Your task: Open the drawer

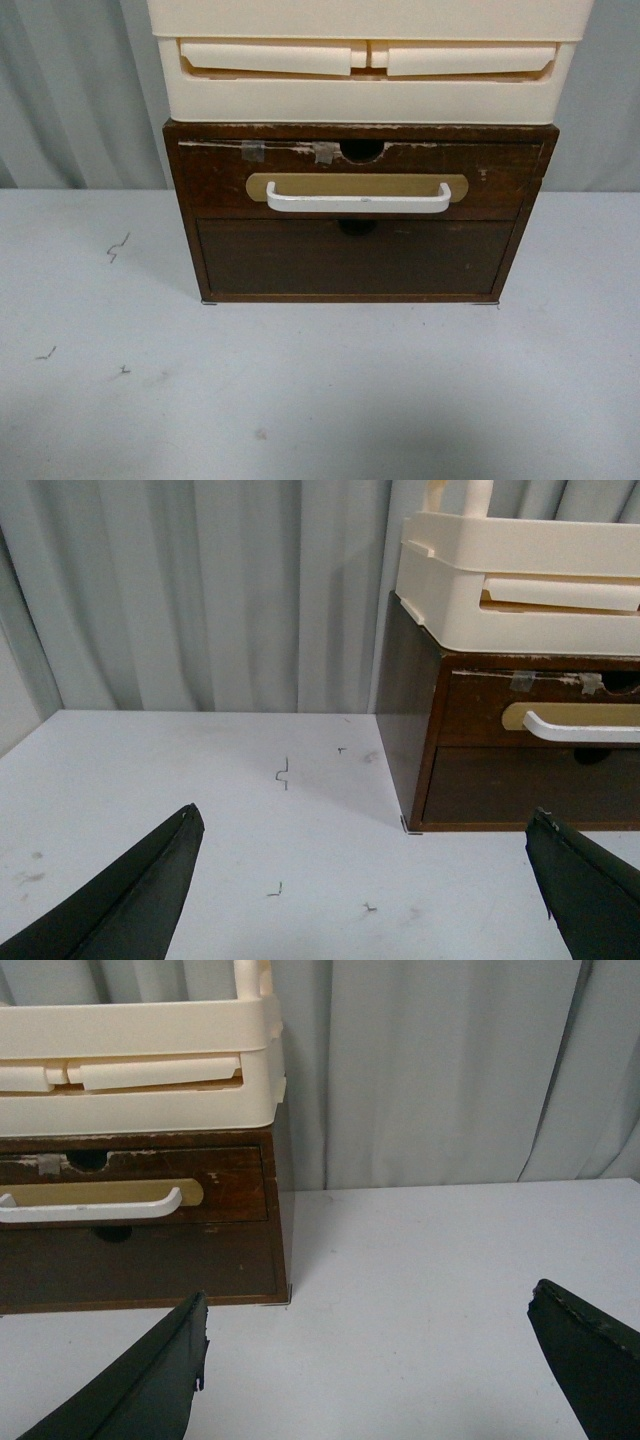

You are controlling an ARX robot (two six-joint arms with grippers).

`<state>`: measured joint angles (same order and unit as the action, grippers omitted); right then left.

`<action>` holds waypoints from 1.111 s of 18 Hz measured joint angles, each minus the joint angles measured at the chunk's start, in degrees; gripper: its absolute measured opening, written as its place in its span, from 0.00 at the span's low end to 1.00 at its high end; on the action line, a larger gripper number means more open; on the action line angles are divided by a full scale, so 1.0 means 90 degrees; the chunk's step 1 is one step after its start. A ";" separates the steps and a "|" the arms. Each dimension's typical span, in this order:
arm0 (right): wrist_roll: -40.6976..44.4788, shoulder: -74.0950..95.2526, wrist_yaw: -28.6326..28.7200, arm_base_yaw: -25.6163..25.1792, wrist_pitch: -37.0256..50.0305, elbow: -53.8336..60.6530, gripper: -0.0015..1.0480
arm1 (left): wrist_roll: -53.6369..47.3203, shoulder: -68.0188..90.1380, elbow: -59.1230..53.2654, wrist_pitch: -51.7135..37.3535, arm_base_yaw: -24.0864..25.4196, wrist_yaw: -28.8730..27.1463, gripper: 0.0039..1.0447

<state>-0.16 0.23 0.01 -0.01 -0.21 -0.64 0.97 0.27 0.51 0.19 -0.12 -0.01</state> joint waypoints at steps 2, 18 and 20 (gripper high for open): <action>0.0000 0.0000 0.0000 0.0000 0.0000 0.0000 0.94 | 0.0000 0.0000 0.0000 0.0000 0.0000 0.0000 0.94; 0.0000 -0.0002 0.0000 0.0000 0.0000 0.0000 0.94 | 0.0002 0.0000 0.0000 0.0000 0.0000 0.0000 0.94; 0.0000 0.0000 0.0000 0.0000 0.0000 0.0000 0.94 | 0.0002 0.0000 0.0000 0.0000 0.0000 0.0000 0.94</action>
<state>-0.16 0.23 0.01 -0.01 -0.21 -0.64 0.99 0.27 0.51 0.19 -0.12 -0.01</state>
